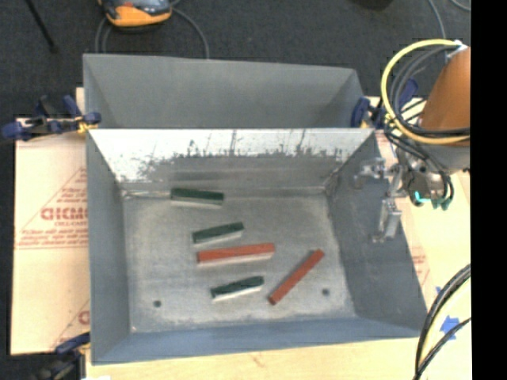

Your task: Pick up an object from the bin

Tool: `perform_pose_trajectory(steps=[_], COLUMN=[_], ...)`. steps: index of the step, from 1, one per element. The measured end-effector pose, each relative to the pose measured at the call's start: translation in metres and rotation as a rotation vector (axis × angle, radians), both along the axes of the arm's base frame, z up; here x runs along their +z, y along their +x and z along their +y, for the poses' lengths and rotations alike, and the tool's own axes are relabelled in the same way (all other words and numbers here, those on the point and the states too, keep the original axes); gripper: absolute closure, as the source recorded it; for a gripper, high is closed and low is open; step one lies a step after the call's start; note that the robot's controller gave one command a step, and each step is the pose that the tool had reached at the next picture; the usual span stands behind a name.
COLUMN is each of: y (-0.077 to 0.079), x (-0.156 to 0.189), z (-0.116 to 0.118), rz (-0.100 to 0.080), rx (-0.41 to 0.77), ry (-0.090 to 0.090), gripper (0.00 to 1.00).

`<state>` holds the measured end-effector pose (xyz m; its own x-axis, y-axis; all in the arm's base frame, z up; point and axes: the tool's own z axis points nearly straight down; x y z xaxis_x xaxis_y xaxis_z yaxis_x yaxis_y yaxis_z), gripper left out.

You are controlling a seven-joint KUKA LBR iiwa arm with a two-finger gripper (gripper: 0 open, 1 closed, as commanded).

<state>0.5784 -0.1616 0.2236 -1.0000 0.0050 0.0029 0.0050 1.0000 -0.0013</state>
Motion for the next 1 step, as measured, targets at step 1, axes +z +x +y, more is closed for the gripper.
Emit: perform_pose_trajectory(steps=[1], y=[0.0015], x=[0.0049], z=[0.0007], rz=[-0.008], rx=[0.004], ry=[-0.002], gripper=[0.00])
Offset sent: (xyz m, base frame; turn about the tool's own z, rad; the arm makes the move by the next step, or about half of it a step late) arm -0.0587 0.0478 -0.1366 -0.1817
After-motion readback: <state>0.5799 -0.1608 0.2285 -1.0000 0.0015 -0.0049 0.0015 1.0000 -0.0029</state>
